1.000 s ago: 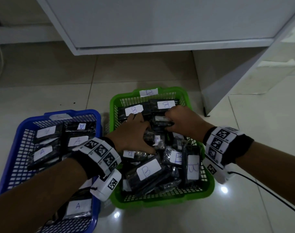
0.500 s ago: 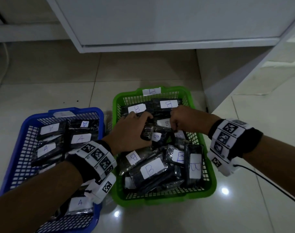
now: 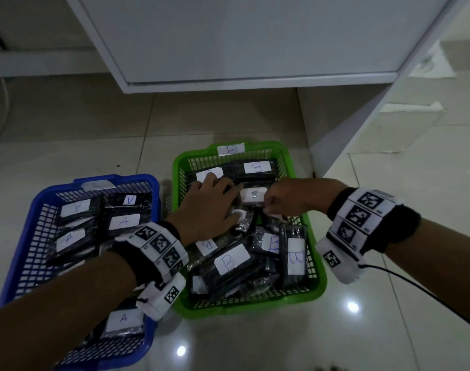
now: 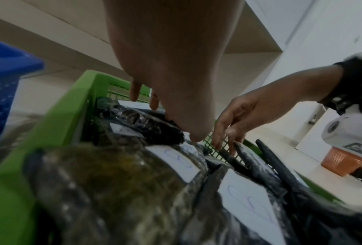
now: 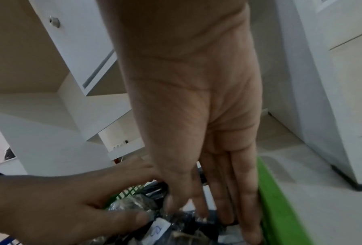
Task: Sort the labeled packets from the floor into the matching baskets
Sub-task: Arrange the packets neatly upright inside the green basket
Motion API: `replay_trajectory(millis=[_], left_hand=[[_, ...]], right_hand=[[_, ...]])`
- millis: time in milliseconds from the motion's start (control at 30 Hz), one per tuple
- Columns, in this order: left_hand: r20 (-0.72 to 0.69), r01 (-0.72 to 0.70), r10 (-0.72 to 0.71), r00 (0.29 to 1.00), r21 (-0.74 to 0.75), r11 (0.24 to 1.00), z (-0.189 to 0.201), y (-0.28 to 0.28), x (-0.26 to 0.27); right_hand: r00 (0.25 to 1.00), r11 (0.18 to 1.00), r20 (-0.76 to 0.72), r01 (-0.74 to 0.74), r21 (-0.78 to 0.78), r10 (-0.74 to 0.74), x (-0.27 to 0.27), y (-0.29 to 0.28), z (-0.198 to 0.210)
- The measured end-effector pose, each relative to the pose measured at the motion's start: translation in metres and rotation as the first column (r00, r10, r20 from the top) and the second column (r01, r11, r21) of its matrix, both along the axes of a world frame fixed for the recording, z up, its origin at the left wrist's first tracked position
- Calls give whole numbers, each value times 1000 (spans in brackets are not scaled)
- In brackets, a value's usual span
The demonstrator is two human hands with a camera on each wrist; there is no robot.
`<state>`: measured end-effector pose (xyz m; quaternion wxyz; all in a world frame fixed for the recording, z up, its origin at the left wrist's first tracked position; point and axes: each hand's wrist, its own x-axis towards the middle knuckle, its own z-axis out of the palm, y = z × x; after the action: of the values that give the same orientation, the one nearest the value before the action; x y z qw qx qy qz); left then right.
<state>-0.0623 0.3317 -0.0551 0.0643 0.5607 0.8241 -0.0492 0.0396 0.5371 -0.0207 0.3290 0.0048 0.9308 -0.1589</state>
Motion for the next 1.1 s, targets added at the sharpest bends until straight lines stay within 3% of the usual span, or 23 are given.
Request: replay_trajectory(millis=[100,200,333,467,633,733,800,900,967,1000,1033,1067,1100], left_hand=[[178,28,-55,983,154,988,19,-3,5],[393,35,-92,915,149,988,31,-10,19],[457,48,-62,887,42,998,36,-20,45],[561,-169,58,826,149,974,43,-23,57],[848,-530,85,524,246,811,65,-5,64],[866,-695,188,463,222,684,70,9,46],[878,-779,284,386,145,611,68,15,31],[960,-866,230,161,26,499,66,17,23],[991,-870,132,-15,-78,486,66,19,26],[991,-858,117,-62,-113,501,64,20,27],[989,-843,127,-73,-130,522,60,21,28],[986,-826,163,-29,-116,552,55,22,29],[969,-798,227,101,-57,600,50,21,27]], right_hand=[[992,987,81,110,-121,-100,15,4,15],[991,999,136,12,-41,-6,29,-1,20],[992,992,40,-121,37,120,34,-11,25],[993,997,-112,-48,-57,42,22,-1,54],[938,973,-329,28,-228,-104,0,-5,75],[841,908,-447,115,-404,-305,-7,-18,74],[760,864,-492,178,-471,-425,-8,-19,67],[811,881,-427,215,-420,-401,-6,-14,54],[841,881,-384,206,-427,-382,-5,-11,43],[838,882,-395,194,-429,-376,-5,-9,37],[835,891,-413,183,-415,-363,-5,-8,33],[835,907,-432,173,-384,-342,-4,-6,30],[842,933,-452,151,-328,-295,-4,-4,26]])
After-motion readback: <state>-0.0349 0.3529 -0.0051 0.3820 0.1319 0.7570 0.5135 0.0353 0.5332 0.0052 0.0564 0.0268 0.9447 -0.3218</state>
